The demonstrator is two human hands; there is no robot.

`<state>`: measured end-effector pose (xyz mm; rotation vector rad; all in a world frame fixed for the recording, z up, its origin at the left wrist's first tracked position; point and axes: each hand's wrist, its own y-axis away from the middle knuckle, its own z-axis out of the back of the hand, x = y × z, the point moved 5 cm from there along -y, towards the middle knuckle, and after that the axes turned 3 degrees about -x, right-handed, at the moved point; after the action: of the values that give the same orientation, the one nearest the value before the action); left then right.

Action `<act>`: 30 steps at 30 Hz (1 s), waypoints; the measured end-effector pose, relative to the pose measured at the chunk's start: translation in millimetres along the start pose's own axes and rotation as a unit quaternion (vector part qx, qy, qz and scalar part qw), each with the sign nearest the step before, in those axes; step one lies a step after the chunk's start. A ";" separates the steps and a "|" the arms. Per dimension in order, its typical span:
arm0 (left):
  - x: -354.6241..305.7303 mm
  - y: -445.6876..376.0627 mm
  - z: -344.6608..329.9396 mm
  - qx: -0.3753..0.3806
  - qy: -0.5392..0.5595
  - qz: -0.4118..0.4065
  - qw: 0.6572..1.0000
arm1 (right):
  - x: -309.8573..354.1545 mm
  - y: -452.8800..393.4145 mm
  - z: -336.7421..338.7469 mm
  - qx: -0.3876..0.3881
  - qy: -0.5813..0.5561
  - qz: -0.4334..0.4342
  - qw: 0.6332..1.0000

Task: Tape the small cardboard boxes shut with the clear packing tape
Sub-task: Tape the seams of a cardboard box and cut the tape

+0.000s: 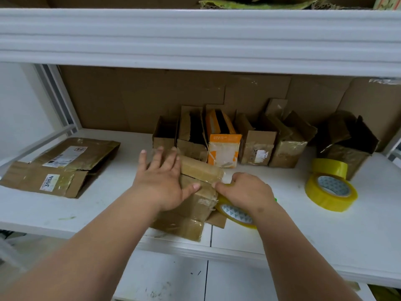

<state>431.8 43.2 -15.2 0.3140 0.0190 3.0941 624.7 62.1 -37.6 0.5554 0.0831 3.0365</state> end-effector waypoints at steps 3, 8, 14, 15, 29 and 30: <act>-23.2 6.5 -9.5 -0.018 0.014 -0.088 0.996 | 4.6 -0.7 -1.5 -0.004 0.005 -0.006 1.000; -17.2 -4.2 -11.8 0.018 0.013 -0.107 0.994 | 11.1 -1.7 -3.8 -0.009 0.030 0.019 0.999; 28.1 -0.9 -20.1 0.061 0.148 -0.105 0.982 | -9.7 0.3 4.7 0.114 -0.241 0.044 0.963; 32.1 -0.7 -19.1 0.062 0.160 -0.088 0.981 | -8.2 0.9 1.3 0.125 -0.259 0.056 0.956; 55.8 -19.1 -23.8 0.013 0.143 -0.020 0.990 | 31.3 19.7 -57.5 0.270 -0.459 0.131 0.836; 62.2 -20.0 -28.2 0.013 0.143 -0.008 0.990 | 40.4 22.9 -63.8 0.284 -0.451 0.139 0.834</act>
<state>365.8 65.0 -30.6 -0.1310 0.0671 3.0962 563.3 39.0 -81.5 2.1119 0.9248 2.5657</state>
